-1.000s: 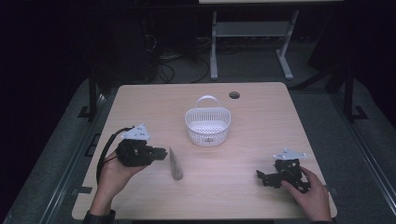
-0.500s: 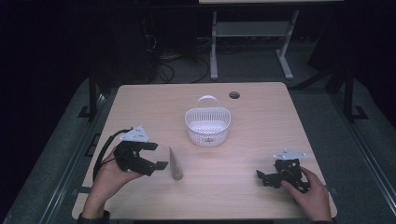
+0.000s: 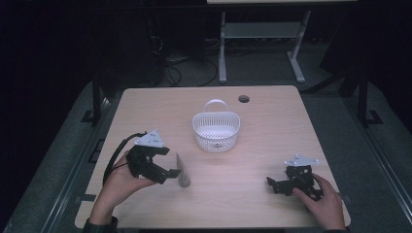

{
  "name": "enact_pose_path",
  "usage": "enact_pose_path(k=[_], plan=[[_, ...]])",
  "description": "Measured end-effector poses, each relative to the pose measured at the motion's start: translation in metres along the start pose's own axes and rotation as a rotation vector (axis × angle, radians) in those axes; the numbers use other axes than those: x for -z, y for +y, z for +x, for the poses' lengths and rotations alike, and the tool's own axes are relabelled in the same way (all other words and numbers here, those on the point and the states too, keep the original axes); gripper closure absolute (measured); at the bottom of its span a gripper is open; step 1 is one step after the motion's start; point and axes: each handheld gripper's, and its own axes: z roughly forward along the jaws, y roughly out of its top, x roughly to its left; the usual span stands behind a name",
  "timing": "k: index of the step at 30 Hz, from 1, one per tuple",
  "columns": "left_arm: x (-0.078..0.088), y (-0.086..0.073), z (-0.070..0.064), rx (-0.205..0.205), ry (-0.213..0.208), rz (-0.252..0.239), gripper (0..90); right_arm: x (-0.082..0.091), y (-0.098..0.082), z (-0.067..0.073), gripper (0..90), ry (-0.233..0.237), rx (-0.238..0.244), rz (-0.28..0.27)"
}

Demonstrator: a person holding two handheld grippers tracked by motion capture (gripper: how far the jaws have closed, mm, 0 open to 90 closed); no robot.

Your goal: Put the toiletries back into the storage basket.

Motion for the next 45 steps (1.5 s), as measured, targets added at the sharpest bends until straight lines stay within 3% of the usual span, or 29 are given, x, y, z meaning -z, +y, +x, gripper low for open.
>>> enact_pose_path(k=[14,19,34,42,45], plan=[[-0.014,0.012,-0.003,-0.039,-0.023,0.016,12.5,0.0,0.0,0.0,0.0,-0.001,0.0,0.0],[-0.02,0.018,-0.003,-0.056,-0.034,0.052,12.5,0.0,0.0,0.0,0.0,-0.001,0.001,0.0],[-0.036,0.023,-0.004,-0.063,-0.051,0.119,12.7,0.0,0.0,0.0,0.0,0.0,0.0,0.0],[-0.037,0.023,-0.003,-0.063,-0.047,0.119,13.9,0.0,0.0,0.0,0.0,0.0,0.0,0.0],[-0.036,0.023,-0.002,-0.057,-0.049,0.113,21.0,0.0,0.0,0.0,0.0,0.0,-0.001,0.0]])
